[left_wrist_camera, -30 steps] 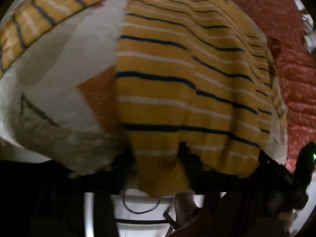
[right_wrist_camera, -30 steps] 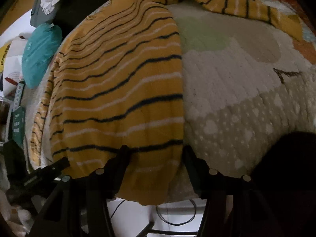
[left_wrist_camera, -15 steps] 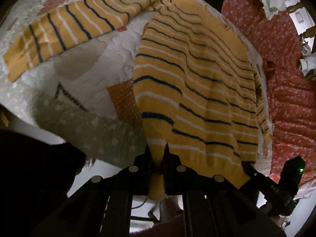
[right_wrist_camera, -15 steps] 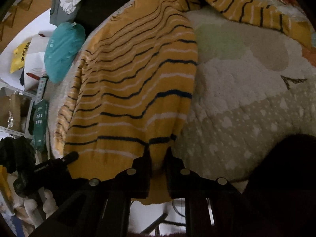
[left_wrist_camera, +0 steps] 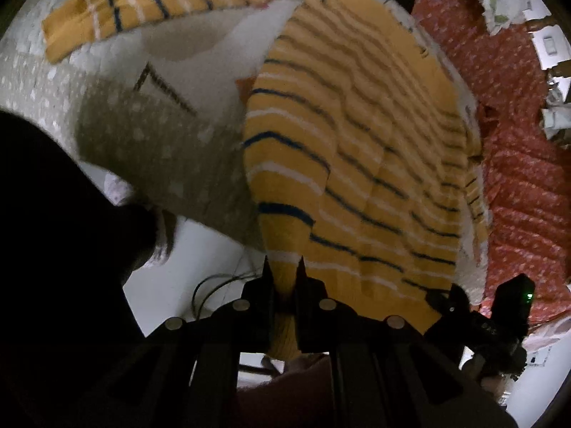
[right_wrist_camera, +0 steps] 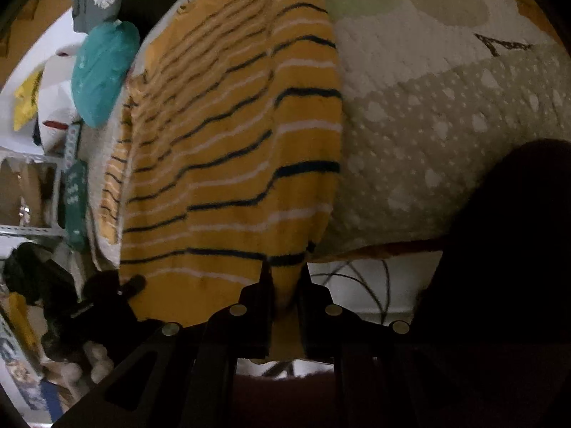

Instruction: Fold small clothes

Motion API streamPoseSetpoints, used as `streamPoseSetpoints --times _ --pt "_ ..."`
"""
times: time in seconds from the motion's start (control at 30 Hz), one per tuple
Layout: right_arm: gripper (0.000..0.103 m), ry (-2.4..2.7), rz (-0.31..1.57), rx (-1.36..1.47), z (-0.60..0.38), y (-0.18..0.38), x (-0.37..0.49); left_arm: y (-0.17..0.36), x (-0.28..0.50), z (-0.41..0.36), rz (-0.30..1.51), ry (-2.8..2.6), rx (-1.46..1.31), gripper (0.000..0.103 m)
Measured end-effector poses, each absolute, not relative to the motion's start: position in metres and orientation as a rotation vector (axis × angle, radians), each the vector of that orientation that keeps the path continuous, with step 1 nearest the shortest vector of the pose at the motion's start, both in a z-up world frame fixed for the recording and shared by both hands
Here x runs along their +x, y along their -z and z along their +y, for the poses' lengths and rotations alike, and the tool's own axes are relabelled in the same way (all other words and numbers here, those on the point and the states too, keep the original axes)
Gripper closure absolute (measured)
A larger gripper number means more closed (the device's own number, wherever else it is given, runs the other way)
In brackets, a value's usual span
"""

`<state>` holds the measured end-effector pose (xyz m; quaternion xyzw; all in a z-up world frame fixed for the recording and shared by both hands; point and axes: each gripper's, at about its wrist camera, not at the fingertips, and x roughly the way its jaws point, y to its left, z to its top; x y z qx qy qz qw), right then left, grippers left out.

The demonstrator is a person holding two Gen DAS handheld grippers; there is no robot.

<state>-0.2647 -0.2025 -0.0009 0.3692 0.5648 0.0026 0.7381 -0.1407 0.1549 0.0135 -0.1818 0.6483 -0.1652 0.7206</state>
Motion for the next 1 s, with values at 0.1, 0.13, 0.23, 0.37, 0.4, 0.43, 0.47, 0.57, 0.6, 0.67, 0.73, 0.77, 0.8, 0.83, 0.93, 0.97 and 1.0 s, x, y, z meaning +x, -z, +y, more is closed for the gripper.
streamPoseSetpoints --times 0.1,0.13,0.23,0.37,0.4,0.43,0.47,0.57,0.6,0.67,0.73,0.77,0.8,0.83,0.93,0.97,1.0 --pt "0.09 -0.011 1.235 0.797 -0.199 -0.001 -0.258 -0.018 -0.136 0.143 1.407 0.365 -0.348 0.095" --pt "0.09 -0.01 1.24 0.801 -0.199 0.001 -0.256 -0.015 -0.137 0.14 1.411 0.353 -0.316 0.095" --pt "0.086 -0.008 1.255 0.809 -0.201 0.004 -0.257 -0.002 -0.138 0.134 1.443 0.313 -0.262 0.094" --pt "0.072 0.052 1.128 0.809 -0.242 -0.028 -0.268 -0.013 -0.139 0.145 1.406 0.286 -0.256 0.093" --pt "0.06 0.105 1.082 0.814 -0.261 -0.038 -0.272 -0.019 -0.139 0.148 1.387 0.276 -0.254 0.093" --pt "0.055 0.17 1.031 0.827 -0.284 -0.047 -0.276 -0.026 -0.139 0.152 1.369 0.269 -0.255 0.092" --pt "0.049 0.251 0.977 0.843 -0.311 -0.055 -0.282 -0.031 -0.139 0.154 1.356 0.262 -0.257 0.089" --pt "0.047 0.468 0.854 0.825 -0.379 -0.063 -0.292 -0.043 -0.135 0.154 1.32 0.246 -0.264 0.082" --pt "0.047 0.543 0.838 0.794 -0.4 -0.06 -0.291 -0.048 -0.133 0.152 1.31 0.249 -0.258 0.082" --pt "0.047 0.654 0.823 0.787 -0.432 -0.05 -0.288 -0.053 -0.132 0.144 1.301 0.261 -0.245 0.079" --pt "0.046 0.658 0.802 0.886 -0.452 -0.035 -0.283 -0.056 -0.13 0.134 1.3 0.276 -0.217 0.079" --pt "0.046 0.652 0.795 0.924 -0.456 -0.029 -0.279 -0.058 -0.13 0.129 1.301 0.282 -0.206 0.079" --pt "0.046 0.648 0.788 0.961 -0.462 -0.022 -0.276 -0.058 -0.129 0.124 1.302 0.288 -0.197 0.079" --pt "0.046 0.649 0.769 0.984 -0.464 -0.018 -0.272 -0.059 -0.127 0.121 1.304 0.294 -0.186 0.079" --pt "0.074 0.625 0.753 0.98 -0.467 -0.017 -0.255 -0.06 -0.12 0.109 1.304 0.303 -0.157 0.078" --pt "0.098 0.609 0.772 0.987 -0.47 -0.017 -0.249 -0.061 -0.116 0.106 1.302 0.301 -0.153 0.076" --pt "0.098 0.619 0.769 0.988 -0.474 -0.02 -0.248 -0.061 -0.114 0.105 1.3 0.302 -0.154 0.075"
